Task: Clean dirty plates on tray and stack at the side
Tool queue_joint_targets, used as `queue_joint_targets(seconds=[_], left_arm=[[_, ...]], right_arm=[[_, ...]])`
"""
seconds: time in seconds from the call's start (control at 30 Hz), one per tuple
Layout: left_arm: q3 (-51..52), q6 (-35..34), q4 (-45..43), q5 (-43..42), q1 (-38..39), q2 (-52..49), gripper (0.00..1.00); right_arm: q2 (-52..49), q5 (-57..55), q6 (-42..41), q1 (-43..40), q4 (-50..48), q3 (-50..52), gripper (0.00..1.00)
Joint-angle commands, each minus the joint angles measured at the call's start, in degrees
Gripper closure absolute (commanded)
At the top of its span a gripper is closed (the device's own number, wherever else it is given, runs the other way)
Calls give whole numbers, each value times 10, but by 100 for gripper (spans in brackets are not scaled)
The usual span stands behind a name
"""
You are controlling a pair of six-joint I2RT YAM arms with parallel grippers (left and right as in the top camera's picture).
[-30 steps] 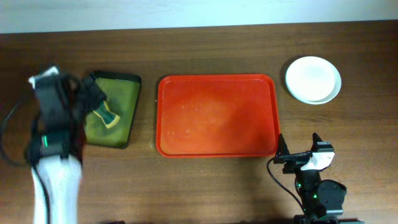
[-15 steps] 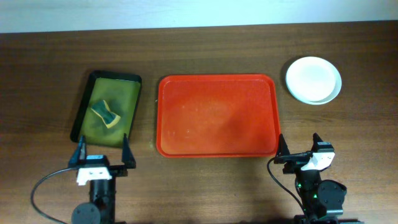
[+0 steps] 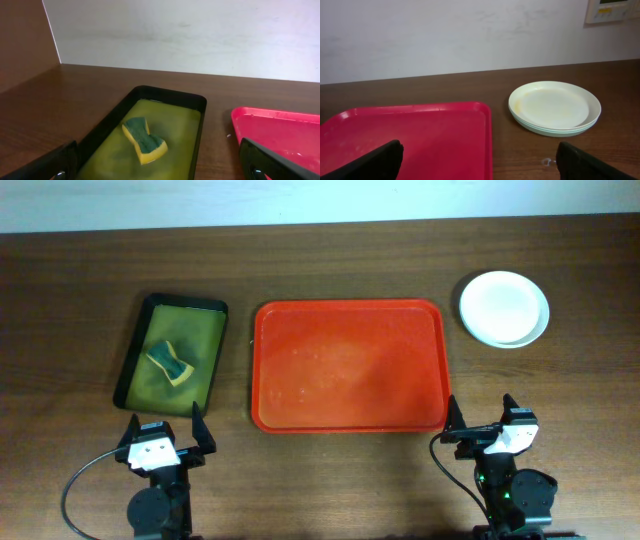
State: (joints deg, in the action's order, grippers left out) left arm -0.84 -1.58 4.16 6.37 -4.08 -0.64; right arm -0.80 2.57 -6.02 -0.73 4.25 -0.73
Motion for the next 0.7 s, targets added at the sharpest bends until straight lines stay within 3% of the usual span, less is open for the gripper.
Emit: queue_joint_targets(seconds=[0.0, 0.47, 0.6, 0.67], left_arm=[[3, -7, 1, -5, 2, 4, 1], [3, -8, 1, -5, 2, 2, 0], [3, -8, 1, -5, 2, 2, 1], [3, -8, 1, -5, 2, 2, 1]], right_arm=[[4, -3, -4, 3, 1, 4, 2], [6, -4, -3, 3, 1, 4, 2], [6, -14, 131, 3, 3, 4, 2], [6, -12, 131, 3, 3, 4, 2]])
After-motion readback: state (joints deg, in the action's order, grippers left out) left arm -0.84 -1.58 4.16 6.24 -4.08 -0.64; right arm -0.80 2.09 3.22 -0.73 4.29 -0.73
